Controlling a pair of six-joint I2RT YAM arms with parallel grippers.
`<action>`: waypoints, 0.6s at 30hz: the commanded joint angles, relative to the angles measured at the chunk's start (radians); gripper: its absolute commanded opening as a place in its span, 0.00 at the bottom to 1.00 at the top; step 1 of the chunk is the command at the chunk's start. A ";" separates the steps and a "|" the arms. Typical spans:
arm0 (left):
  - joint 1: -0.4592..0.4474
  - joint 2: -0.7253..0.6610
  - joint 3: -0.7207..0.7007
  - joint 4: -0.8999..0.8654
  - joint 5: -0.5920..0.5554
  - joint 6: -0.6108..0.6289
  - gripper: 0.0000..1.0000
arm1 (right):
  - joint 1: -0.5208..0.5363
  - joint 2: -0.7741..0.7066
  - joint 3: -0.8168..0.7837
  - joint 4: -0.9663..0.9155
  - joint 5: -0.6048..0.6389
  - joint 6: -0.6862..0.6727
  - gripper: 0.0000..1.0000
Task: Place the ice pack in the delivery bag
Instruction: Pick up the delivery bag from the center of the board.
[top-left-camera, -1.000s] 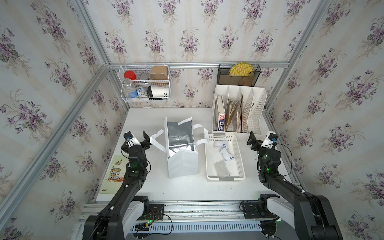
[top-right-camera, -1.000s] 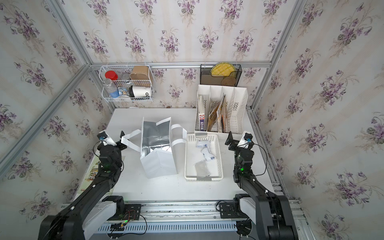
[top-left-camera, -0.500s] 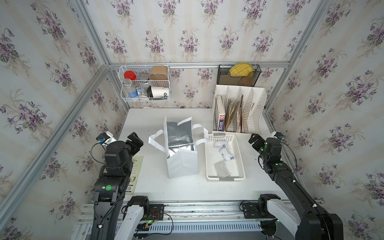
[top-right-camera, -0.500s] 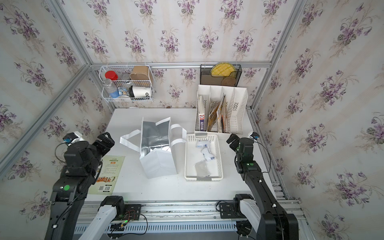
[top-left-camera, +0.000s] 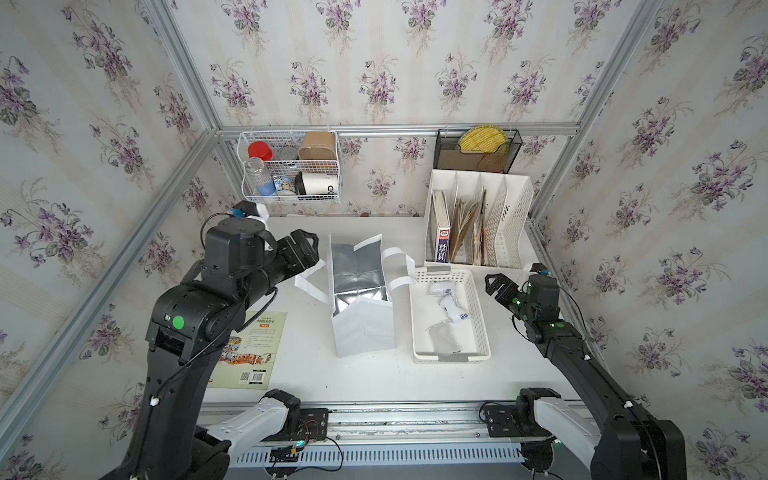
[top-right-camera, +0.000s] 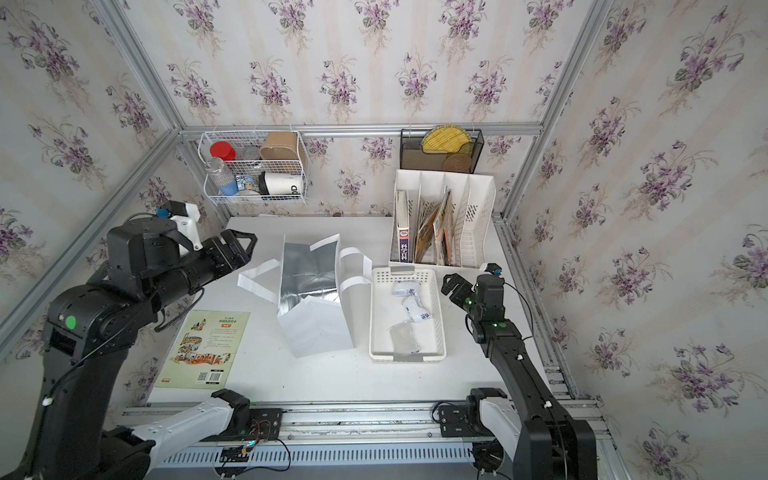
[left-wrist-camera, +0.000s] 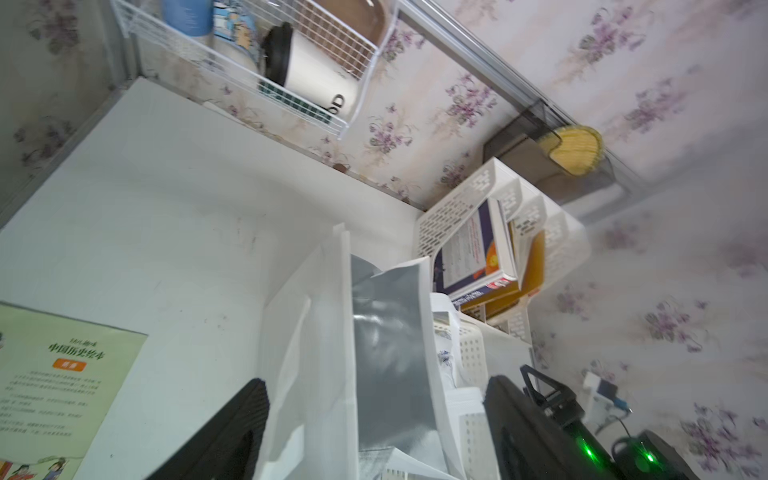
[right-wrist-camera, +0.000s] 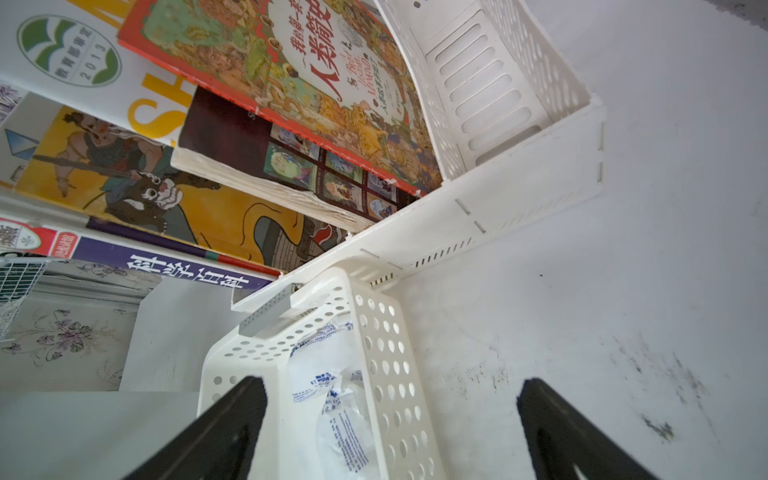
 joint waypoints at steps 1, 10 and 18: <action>-0.135 0.087 0.112 -0.189 -0.192 0.009 0.87 | 0.002 -0.008 -0.004 0.027 -0.014 -0.013 1.00; -0.282 0.203 0.042 -0.301 -0.244 0.005 0.87 | 0.002 0.007 0.007 0.012 -0.008 -0.021 1.00; -0.280 0.209 -0.057 -0.237 -0.271 0.045 0.86 | 0.007 0.000 -0.010 0.036 -0.021 -0.019 0.99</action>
